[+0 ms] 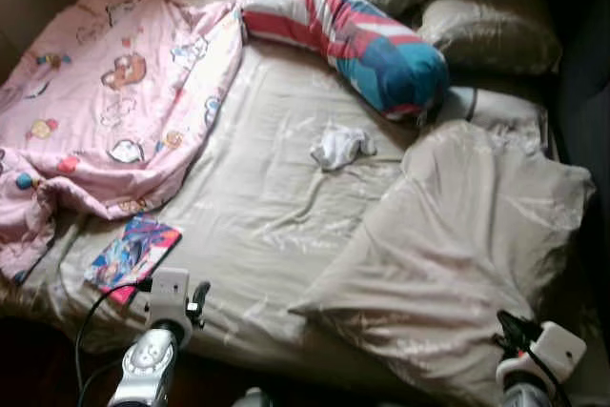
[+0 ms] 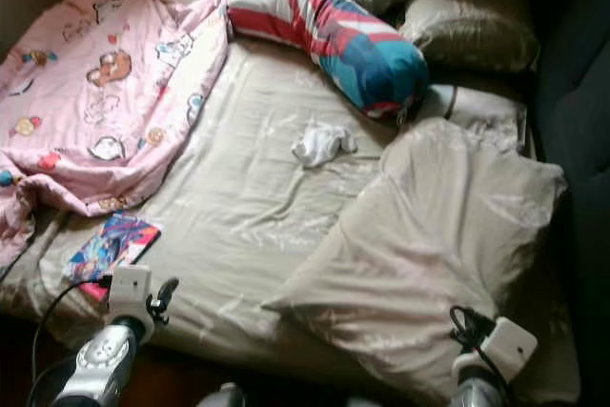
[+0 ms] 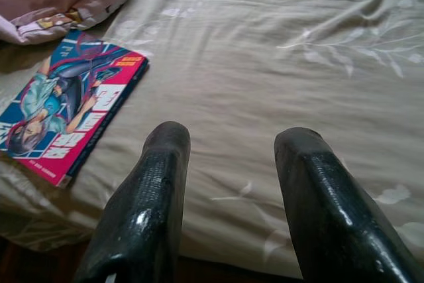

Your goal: Clean up the room

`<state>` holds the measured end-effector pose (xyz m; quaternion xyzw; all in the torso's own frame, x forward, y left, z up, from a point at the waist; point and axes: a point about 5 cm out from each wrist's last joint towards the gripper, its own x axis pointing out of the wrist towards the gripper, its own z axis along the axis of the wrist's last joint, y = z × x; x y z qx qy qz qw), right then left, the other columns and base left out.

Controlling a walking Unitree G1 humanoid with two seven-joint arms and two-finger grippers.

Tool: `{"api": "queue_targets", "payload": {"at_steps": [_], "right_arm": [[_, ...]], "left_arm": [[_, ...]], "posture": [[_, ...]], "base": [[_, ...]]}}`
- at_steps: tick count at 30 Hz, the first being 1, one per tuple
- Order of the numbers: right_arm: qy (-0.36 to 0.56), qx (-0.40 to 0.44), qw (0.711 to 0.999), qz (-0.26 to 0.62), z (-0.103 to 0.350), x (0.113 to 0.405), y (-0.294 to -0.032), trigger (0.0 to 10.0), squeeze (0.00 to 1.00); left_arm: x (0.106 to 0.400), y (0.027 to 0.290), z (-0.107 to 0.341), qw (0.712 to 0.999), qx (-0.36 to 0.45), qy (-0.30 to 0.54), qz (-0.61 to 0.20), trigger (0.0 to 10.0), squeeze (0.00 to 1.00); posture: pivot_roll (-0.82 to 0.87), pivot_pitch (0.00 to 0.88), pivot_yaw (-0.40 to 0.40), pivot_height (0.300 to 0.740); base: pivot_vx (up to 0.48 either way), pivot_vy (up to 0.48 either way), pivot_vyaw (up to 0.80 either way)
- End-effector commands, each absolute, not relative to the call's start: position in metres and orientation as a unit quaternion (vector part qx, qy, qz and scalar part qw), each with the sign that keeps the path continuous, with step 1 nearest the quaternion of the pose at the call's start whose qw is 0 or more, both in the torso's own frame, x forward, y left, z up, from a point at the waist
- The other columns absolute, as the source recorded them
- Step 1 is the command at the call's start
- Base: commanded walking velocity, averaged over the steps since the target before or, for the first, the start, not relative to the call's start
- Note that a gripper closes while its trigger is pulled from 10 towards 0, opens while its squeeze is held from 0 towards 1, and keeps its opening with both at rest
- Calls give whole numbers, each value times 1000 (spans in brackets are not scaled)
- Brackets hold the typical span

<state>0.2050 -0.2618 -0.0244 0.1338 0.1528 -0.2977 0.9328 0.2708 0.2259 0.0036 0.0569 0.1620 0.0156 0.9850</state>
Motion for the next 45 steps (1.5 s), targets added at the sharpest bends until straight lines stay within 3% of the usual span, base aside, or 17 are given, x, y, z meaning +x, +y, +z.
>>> {"api": "queue_targets", "payload": {"at_steps": [1,7,16,24,36,37,38,39,45], "right_arm": [[151,134,920,-335,-26,194,-270,10000,1000],[144,138,938,-285,-17,201,-273,10000,1000],[244,105,931,-250,-26,191,-300,10000,1000],[264,112,931,-224,-22,183,-320,10000,1000],[324,167,907,-209,-50,153,-306,10000,1000],[330,170,905,-209,-52,151,-304,10000,843],[334,172,903,-208,-54,150,-303,10000,843],[346,180,899,-201,-59,147,-296,10000,0],[361,201,890,-192,-69,156,-273,10000,0]], "left_arm": [[261,234,-4,981,61,181,23,10000,0],[262,236,-3,981,62,182,26,10000,0],[263,236,-3,981,61,185,26,10000,0],[263,237,-2,980,64,184,26,10000,0],[262,239,-2,980,68,186,24,10000,0],[262,240,-2,980,68,186,24,10000,0],[262,240,-2,980,68,186,24,10000,0],[261,241,-2,980,69,186,24,10000,0],[261,245,0,980,77,183,20,10000,0]], "posture": [[-71,199,64,740],[-73,204,62,740],[-77,213,63,740],[-77,227,68,740],[-71,236,78,740],[-71,236,78,740],[-70,236,79,740],[-61,237,83,740],[-34,237,101,740]], "base": [[0,0,0],[0,0,0],[0,0,0],[0,0,0],[0,0,0],[0,0,0],[0,0,0],[0,0,0],[0,0,0]]}}
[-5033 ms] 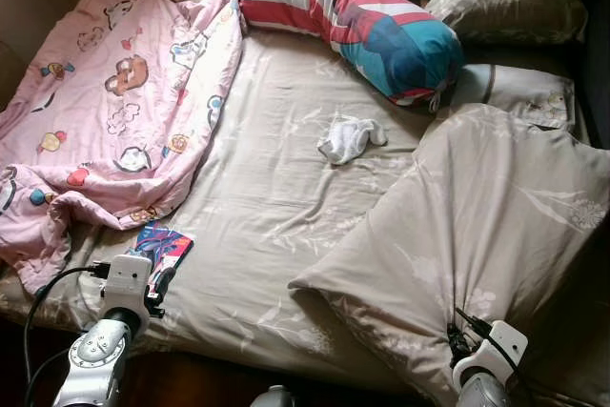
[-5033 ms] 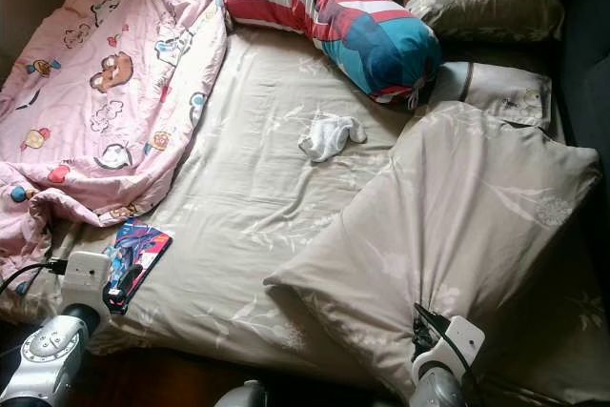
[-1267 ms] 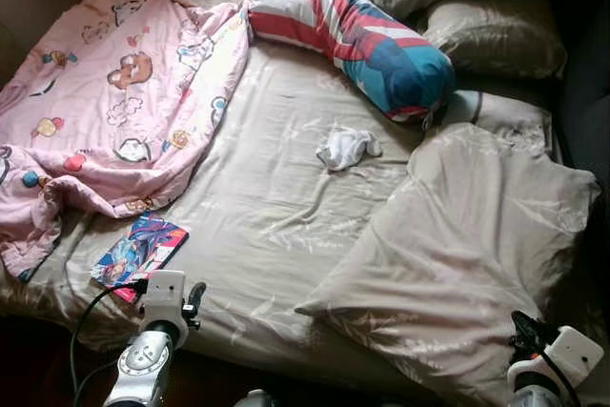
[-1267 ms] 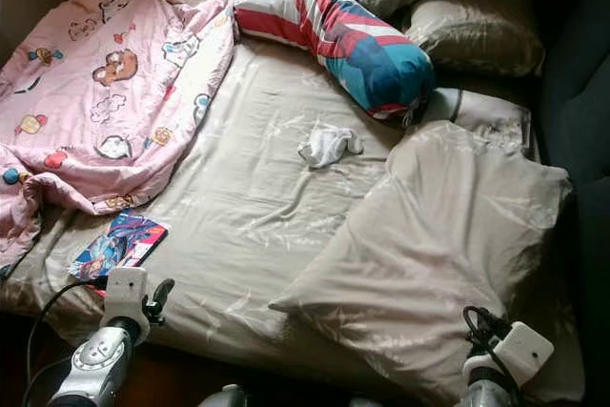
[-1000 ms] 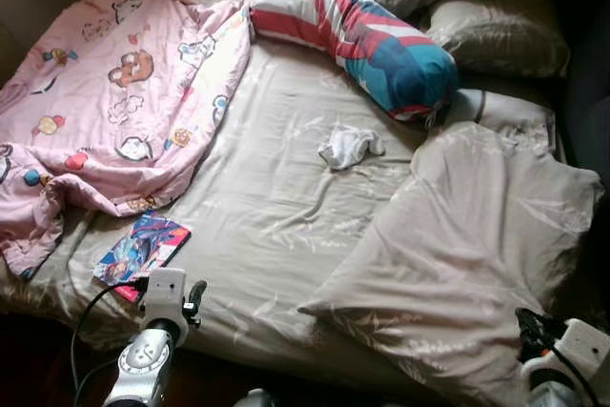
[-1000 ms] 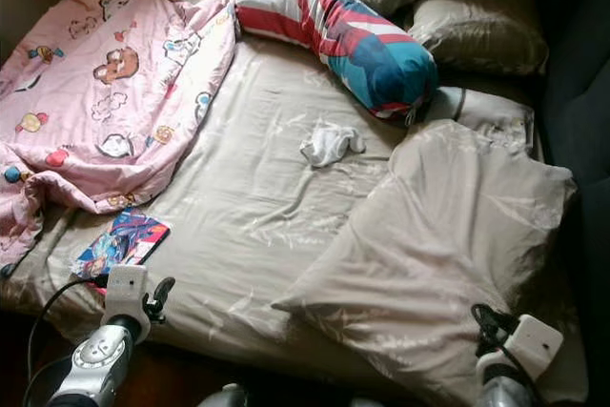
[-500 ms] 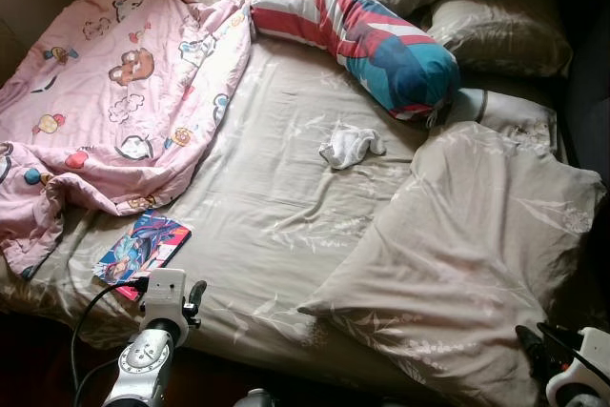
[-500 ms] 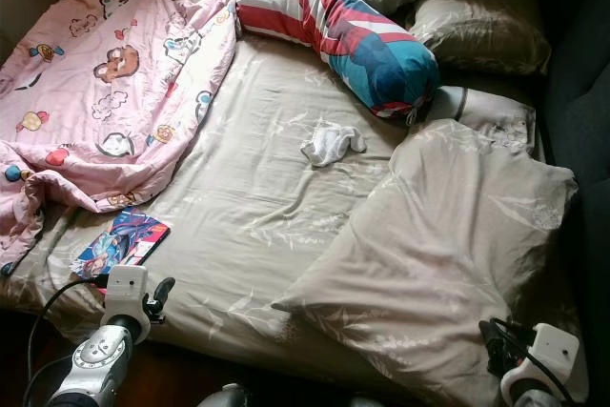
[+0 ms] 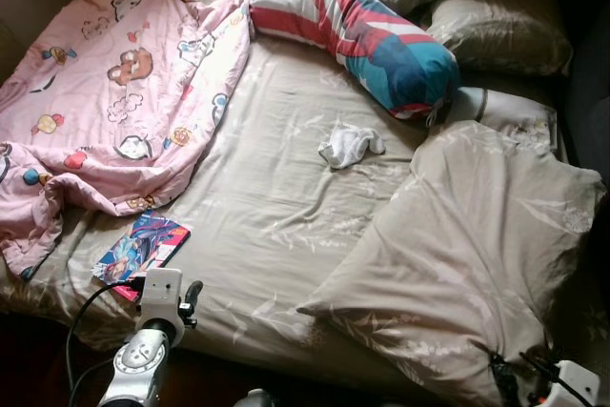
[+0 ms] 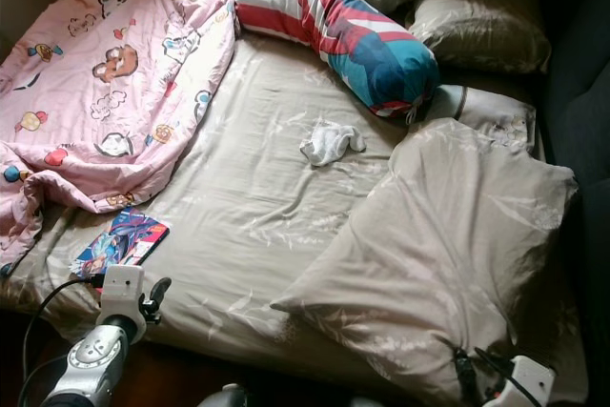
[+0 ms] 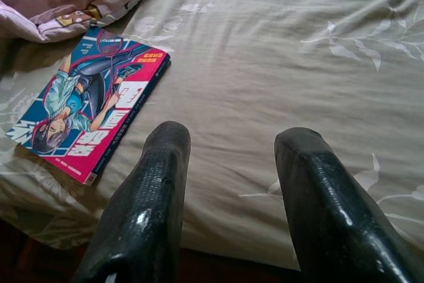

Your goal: Clean up the room

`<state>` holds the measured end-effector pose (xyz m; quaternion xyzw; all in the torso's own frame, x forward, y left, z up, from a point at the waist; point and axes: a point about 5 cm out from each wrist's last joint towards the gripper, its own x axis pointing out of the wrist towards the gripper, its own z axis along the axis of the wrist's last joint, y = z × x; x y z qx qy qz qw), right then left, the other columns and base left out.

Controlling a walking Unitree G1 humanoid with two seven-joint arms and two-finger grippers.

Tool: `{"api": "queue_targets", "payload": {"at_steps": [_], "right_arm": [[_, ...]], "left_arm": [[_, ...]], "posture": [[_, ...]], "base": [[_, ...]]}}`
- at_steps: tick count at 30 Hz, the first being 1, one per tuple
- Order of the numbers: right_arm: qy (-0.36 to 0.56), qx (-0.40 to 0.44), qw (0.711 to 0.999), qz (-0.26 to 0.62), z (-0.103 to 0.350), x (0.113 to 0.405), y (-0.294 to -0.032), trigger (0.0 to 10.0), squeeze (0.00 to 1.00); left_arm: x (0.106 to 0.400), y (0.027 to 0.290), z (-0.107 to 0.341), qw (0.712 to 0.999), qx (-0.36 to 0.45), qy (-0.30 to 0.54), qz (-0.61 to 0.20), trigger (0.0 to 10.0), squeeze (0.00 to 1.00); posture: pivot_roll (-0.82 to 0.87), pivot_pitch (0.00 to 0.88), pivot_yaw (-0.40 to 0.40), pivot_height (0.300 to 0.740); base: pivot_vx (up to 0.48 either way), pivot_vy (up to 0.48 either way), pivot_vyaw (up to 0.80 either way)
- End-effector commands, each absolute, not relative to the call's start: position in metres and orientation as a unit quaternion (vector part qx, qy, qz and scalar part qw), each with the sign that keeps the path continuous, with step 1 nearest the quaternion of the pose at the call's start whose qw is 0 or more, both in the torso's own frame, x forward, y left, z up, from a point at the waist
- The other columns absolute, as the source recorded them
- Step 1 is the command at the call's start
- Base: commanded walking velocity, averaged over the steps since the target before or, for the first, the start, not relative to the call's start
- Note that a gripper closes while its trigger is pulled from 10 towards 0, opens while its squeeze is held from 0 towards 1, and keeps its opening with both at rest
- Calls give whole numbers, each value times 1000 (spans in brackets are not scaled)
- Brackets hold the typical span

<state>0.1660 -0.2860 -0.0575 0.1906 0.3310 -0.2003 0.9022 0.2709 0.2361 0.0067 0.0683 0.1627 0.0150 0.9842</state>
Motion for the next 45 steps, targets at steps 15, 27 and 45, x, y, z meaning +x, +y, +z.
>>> {"api": "queue_targets", "payload": {"at_steps": [15,27,45], "right_arm": [[409,227,872,-143,-82,173,-217,10000,0],[431,214,854,-197,-88,162,-219,3059,0],[459,223,838,-193,-97,148,-204,0,0]], "left_arm": [[262,257,9,979,105,177,1,10000,0],[261,256,7,978,106,181,-5,10000,0],[254,262,-2,973,101,209,7,10000,0]], "posture": [[32,241,168,740],[51,251,174,740],[61,258,171,740]], "base": [[0,0,0],[0,0,0],[0,0,0]]}}
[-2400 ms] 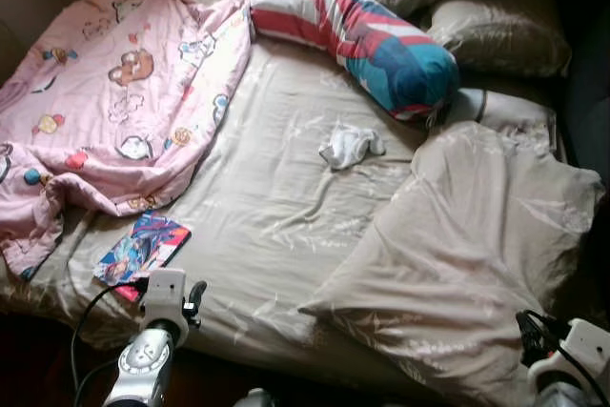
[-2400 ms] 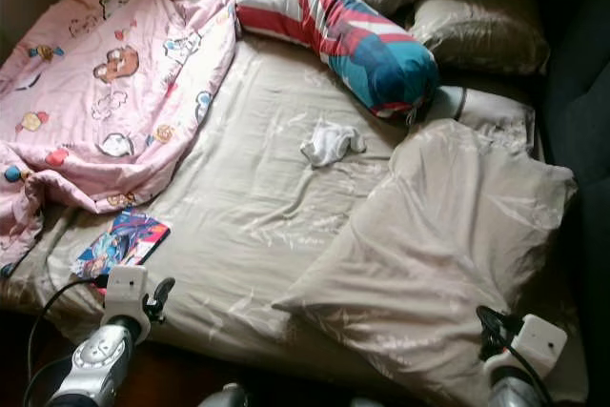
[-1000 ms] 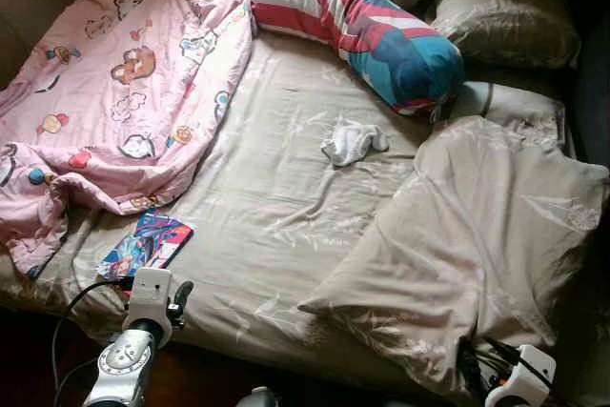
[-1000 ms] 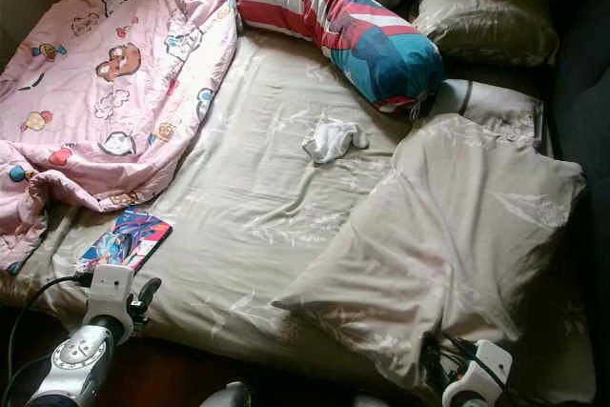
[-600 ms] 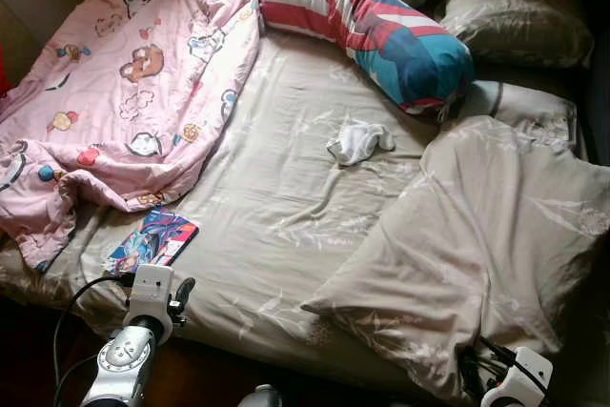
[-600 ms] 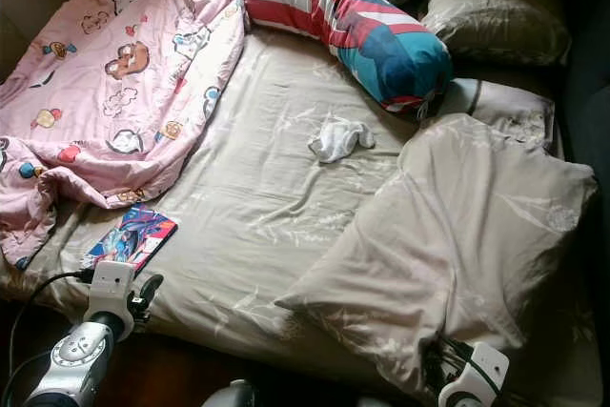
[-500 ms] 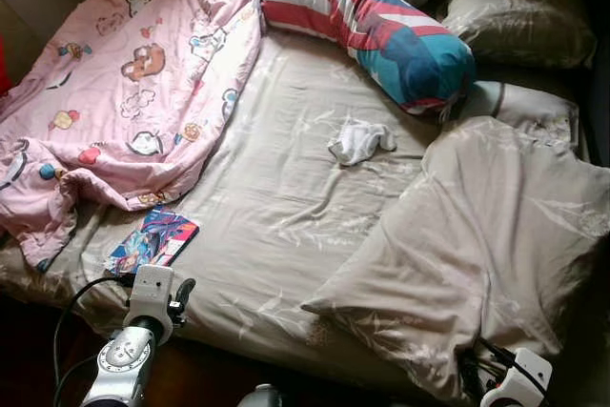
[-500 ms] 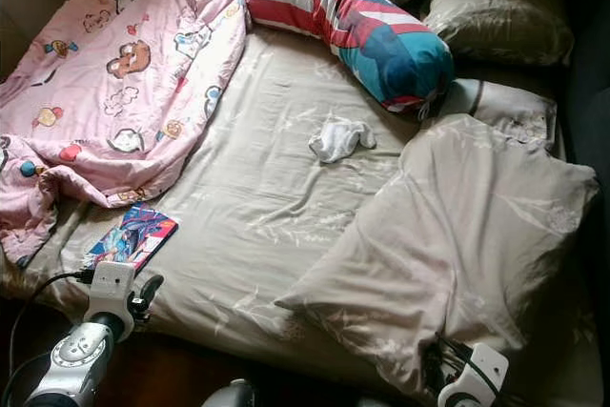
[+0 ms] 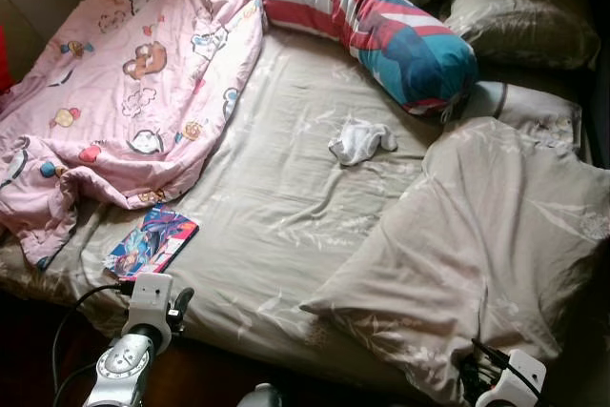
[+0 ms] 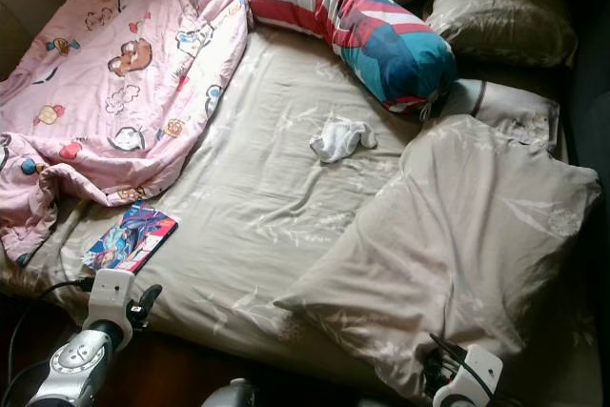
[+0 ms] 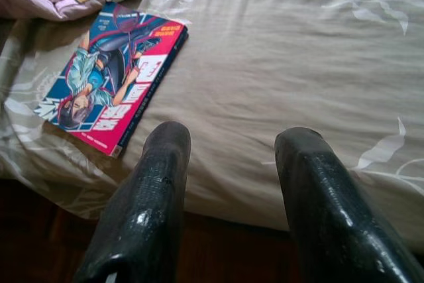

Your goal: Clean up the room

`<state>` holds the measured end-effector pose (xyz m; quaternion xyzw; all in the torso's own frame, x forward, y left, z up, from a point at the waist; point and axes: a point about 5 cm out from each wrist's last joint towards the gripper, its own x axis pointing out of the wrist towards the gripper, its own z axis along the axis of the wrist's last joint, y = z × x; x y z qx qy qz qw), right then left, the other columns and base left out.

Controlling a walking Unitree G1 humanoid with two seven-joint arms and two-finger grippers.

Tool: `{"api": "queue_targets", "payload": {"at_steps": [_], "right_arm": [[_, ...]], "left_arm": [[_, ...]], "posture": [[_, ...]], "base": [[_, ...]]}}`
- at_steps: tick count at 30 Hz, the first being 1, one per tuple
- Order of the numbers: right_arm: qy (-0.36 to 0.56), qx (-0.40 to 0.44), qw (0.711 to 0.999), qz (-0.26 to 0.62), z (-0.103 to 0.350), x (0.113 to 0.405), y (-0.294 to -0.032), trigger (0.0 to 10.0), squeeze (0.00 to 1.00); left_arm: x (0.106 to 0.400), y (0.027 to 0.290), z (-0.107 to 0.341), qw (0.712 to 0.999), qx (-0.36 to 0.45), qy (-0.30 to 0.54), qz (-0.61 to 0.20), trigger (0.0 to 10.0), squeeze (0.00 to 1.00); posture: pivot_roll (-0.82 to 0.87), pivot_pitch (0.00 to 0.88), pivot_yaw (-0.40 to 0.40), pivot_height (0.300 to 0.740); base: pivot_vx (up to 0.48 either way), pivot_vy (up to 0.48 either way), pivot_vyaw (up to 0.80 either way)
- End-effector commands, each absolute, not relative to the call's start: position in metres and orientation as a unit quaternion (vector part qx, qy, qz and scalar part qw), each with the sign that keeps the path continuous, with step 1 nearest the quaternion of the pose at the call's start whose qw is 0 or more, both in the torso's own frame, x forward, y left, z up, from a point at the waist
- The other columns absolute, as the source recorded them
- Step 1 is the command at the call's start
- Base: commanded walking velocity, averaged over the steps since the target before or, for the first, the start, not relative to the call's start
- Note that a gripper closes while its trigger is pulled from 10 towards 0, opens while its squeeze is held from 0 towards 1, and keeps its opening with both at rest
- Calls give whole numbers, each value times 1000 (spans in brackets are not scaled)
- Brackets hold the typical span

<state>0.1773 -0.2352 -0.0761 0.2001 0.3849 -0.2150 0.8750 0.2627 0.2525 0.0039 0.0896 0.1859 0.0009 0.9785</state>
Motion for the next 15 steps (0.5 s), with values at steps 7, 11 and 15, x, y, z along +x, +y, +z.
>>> {"api": "queue_targets", "payload": {"at_steps": [7,11,15], "right_arm": [[459,220,840,-189,-96,150,-203,0,0],[455,218,843,-190,-95,152,-204,0,0],[443,209,849,-198,-92,158,-210,0,0]], "left_arm": [[253,265,-3,971,100,215,11,10000,0],[251,267,-5,970,99,220,14,10000,0],[251,265,-6,970,97,223,15,10000,0]], "posture": [[57,258,168,740],[54,259,165,740],[46,265,160,740]], "base": [[0,0,0],[0,0,0],[0,0,0]]}}
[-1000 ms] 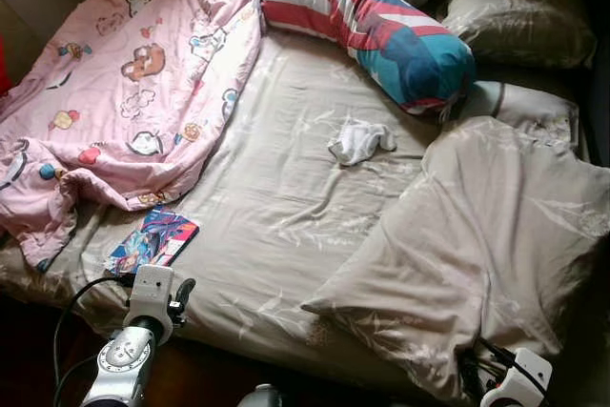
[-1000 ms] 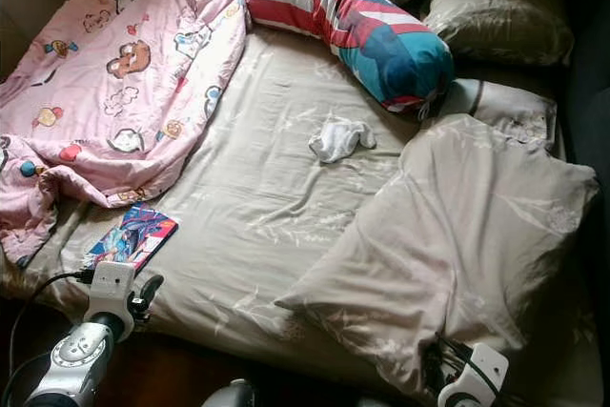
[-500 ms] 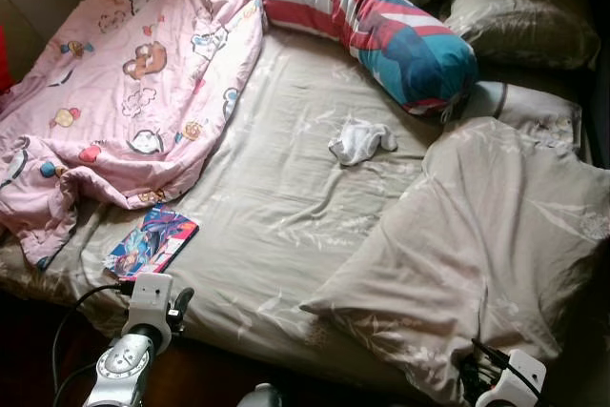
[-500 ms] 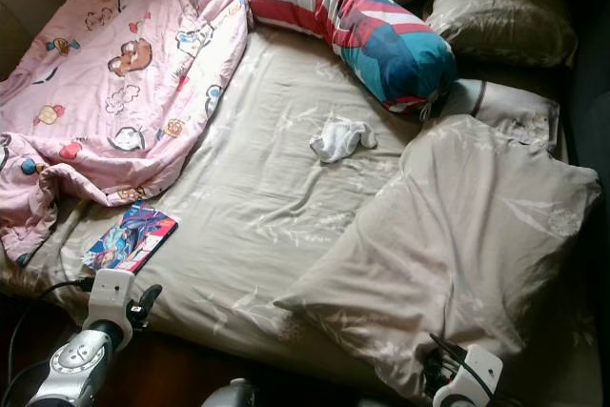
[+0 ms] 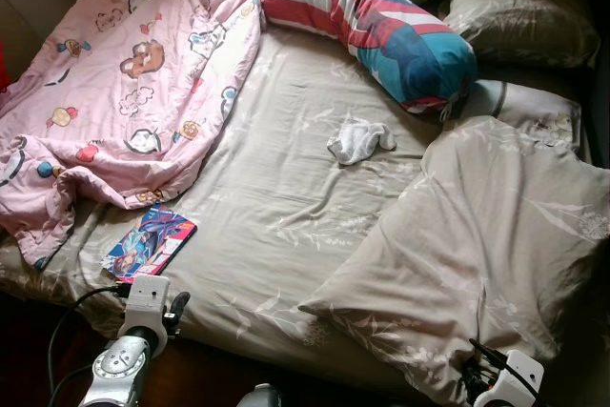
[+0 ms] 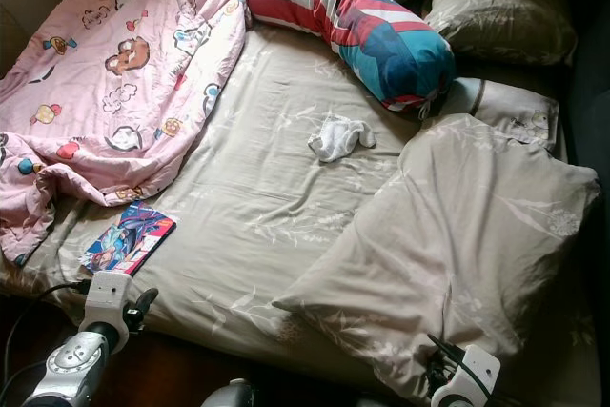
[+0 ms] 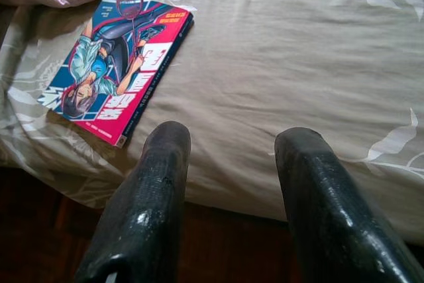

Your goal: Clean up the room

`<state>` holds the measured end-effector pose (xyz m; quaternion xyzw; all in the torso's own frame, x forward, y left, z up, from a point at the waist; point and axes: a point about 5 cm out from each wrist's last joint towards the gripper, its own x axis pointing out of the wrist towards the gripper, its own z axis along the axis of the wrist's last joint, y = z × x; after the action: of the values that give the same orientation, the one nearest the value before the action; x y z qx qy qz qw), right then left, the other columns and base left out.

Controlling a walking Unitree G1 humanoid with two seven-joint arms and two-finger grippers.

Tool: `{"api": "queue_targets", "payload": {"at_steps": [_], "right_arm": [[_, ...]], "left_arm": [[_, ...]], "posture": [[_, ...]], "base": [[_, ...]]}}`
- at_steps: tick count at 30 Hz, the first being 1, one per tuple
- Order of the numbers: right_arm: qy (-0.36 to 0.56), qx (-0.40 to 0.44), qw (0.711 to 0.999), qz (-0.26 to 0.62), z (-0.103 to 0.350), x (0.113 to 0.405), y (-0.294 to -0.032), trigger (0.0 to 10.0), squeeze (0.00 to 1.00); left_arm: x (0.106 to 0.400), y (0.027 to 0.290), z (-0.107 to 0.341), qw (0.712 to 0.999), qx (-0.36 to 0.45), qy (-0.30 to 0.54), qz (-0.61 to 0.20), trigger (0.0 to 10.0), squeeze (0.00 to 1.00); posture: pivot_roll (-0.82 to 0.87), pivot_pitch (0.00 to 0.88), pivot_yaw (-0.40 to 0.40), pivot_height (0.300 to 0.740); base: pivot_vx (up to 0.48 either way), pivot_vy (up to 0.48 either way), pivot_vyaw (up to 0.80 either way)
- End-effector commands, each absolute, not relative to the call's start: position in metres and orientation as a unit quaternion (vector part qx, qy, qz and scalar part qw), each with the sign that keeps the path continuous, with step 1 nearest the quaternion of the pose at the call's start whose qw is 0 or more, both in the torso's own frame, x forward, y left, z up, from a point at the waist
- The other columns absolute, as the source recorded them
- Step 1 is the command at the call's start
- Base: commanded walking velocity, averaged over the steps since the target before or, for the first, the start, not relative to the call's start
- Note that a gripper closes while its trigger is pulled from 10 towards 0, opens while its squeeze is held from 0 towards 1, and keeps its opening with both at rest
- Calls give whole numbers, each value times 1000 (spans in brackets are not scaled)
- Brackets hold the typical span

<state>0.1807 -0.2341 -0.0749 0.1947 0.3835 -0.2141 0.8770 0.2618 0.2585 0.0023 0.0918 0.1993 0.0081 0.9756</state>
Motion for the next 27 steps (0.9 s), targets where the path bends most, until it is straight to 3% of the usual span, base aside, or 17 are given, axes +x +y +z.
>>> {"api": "queue_targets", "payload": {"at_steps": [1,27], "right_arm": [[440,209,850,-200,-91,160,-212,0,0],[399,187,870,-222,-76,183,-232,0,0]], "left_arm": [[251,264,-6,970,97,223,15,10000,0],[262,249,1,978,90,188,11,10000,0]], "posture": [[45,266,159,740],[1,215,131,740]], "base": [[0,0,0],[0,0,0]]}}
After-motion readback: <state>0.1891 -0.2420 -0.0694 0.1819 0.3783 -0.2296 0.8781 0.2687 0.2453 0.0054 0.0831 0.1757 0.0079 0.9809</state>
